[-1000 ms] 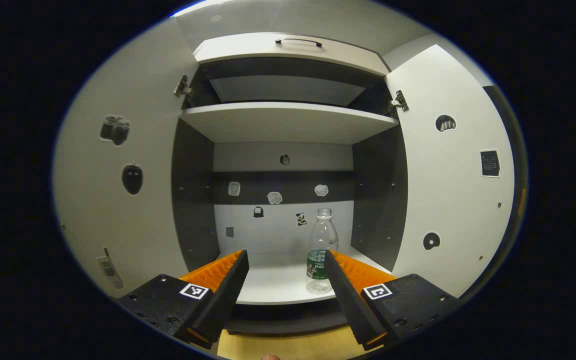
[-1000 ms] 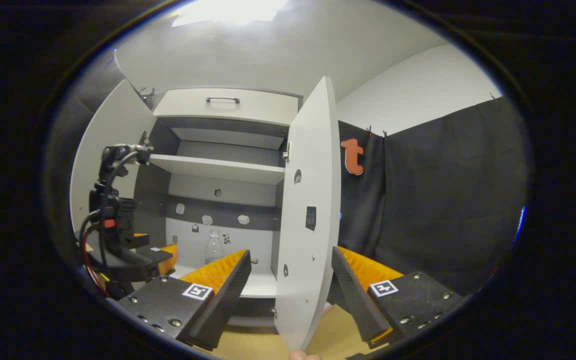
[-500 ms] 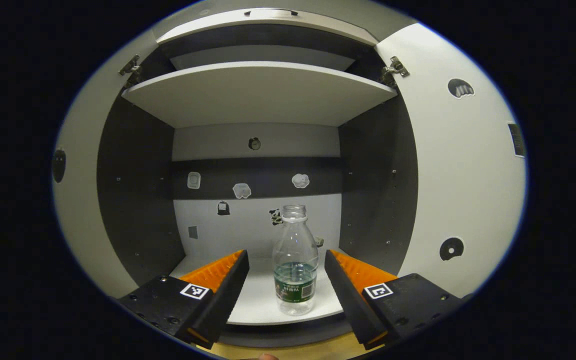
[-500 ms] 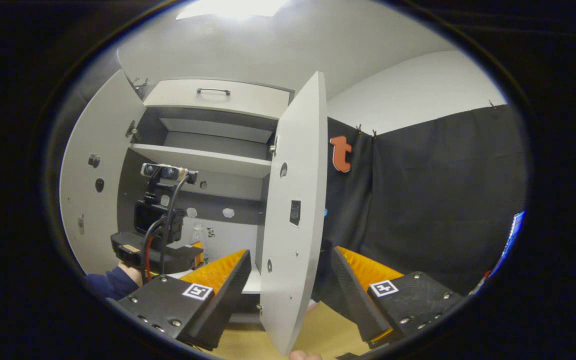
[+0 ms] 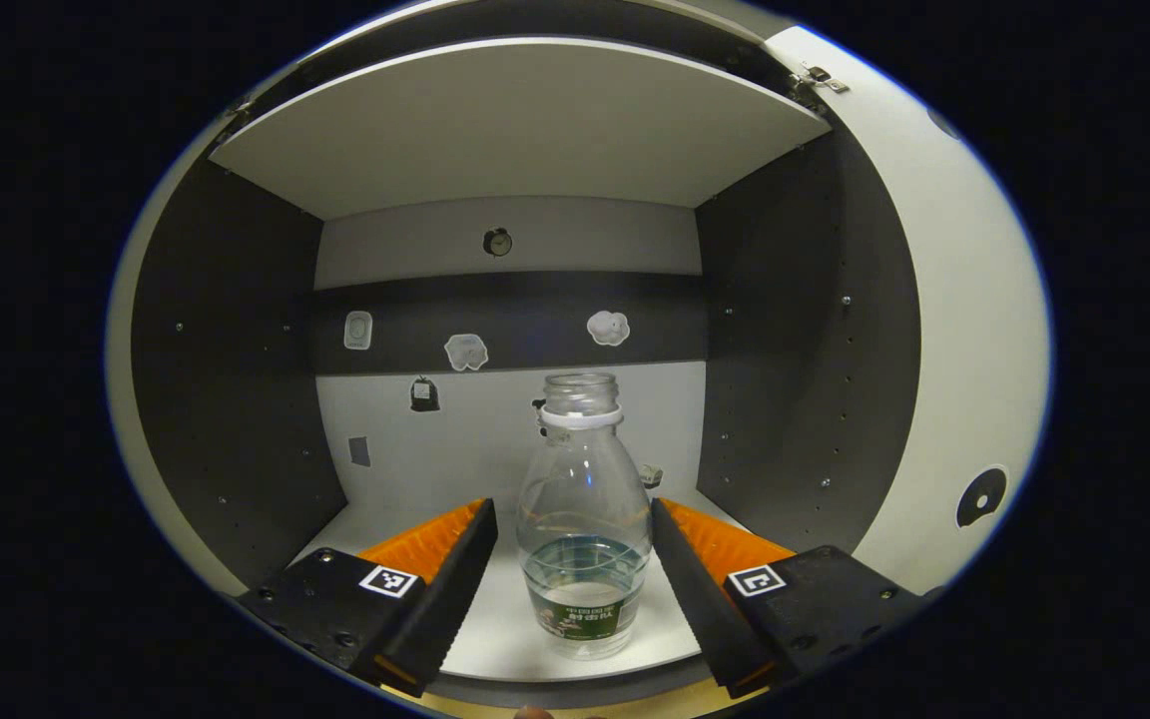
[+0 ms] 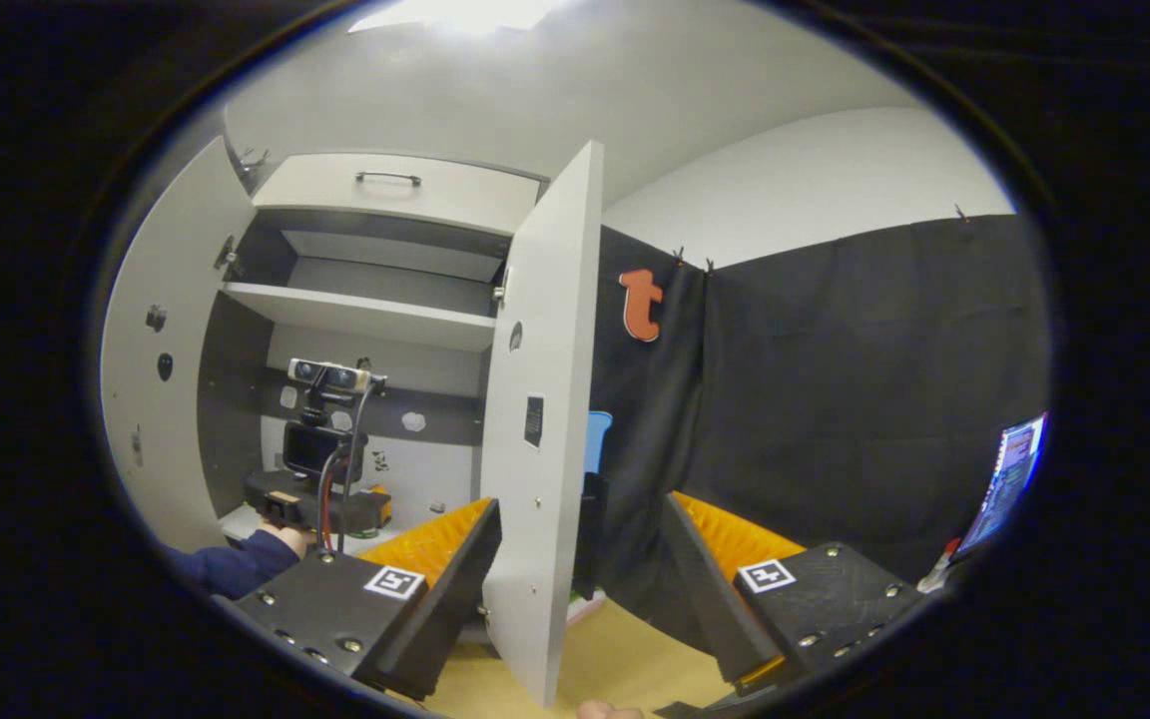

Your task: Grasp the bottle in the cabinet with the left hand and place it on the coaster, then close the right door with the right hand and the left door with the left hand.

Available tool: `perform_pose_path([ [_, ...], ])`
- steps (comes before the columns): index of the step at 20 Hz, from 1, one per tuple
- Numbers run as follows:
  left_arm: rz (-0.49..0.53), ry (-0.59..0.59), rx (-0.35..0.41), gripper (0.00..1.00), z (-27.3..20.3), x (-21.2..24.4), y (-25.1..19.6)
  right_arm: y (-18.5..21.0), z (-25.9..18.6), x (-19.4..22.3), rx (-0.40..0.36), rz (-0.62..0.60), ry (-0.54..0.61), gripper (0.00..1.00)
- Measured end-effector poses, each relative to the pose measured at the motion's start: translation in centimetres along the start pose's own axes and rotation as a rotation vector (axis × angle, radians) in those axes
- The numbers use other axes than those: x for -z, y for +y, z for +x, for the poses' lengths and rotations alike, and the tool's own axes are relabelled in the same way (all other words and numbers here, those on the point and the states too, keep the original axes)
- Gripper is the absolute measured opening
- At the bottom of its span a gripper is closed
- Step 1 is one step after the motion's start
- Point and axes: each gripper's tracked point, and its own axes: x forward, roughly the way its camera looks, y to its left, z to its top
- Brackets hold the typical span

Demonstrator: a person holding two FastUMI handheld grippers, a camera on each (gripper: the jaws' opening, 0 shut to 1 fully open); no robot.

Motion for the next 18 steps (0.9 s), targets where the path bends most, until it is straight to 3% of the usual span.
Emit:
perform_pose_path([
  [1, 0.004, 0.006, 0.005, 0.97, 0.2, 0.2, -0.1, -0.4, -0.1, 0.1, 0.012, -0.002, 0.002, 0.99],
  [4, 0.012, 0.003, -0.003, 0.81, 0.9, 0.2, 0.1, -1.4, -0.6, 0.2, 0.039, -0.012, 0.002, 0.99],
  [8, 0.014, 0.006, 0.022, 0.75, 0.7, 0.3, -0.5, -2.3, -0.9, 0.4, 0.058, -0.006, 0.007, 0.99],
  [14, 0.022, -0.033, 0.058, 0.74, -1.8, -1.4, -0.6, -2.8, -1.2, 0.3, 0.051, 0.01, 0.007, 0.95],
  [18, -0.003, -0.057, 0.086, 0.74, -5.0, -2.6, -0.5, -3.1, -1.8, 0.1, 0.03, 0.024, 0.003, 0.99],
])
